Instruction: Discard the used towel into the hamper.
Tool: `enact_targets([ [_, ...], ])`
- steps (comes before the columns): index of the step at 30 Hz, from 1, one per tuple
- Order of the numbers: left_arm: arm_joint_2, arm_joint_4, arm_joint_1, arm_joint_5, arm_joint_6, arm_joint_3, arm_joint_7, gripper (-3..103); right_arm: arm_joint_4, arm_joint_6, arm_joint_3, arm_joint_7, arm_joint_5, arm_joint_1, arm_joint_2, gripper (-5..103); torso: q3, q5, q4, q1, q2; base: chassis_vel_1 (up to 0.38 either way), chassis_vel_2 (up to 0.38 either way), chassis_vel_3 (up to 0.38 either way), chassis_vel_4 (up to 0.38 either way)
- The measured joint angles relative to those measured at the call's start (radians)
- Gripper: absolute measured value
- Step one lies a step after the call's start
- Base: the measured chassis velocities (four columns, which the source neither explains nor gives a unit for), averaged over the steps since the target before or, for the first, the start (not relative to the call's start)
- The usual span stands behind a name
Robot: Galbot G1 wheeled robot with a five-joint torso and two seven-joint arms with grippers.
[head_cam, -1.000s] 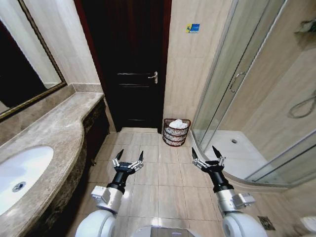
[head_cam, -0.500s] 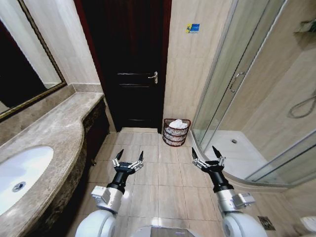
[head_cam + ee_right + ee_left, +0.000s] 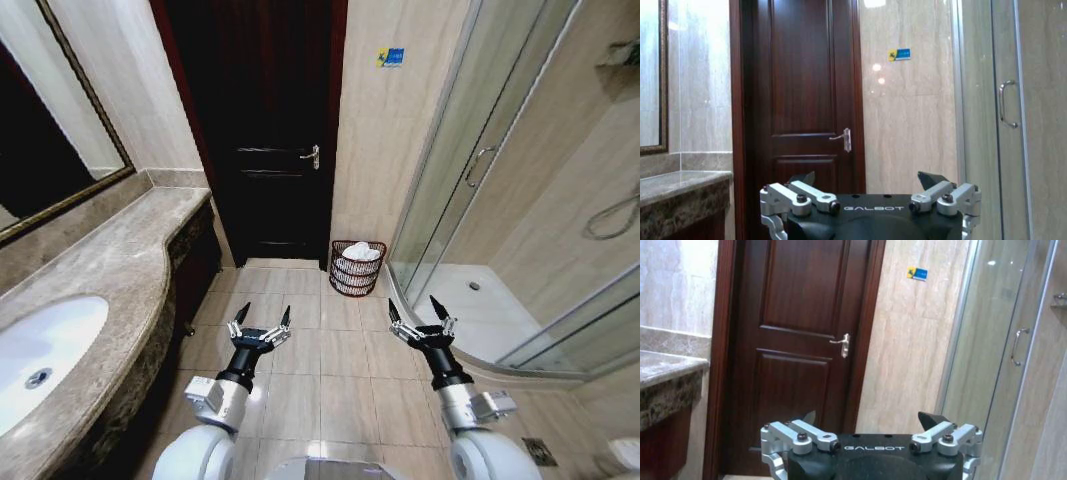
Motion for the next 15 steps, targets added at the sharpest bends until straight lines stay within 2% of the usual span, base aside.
enact_targets([
  [15,0.0,0.0,0.0,0.0,0.0,0.0,0.0,100,0.0,0.0,0.0,0.0,0.0,0.0,0.0,100,0.0,0.0,0.0,0.0,0.0,0.0,0.0,0.0,0.0],
])
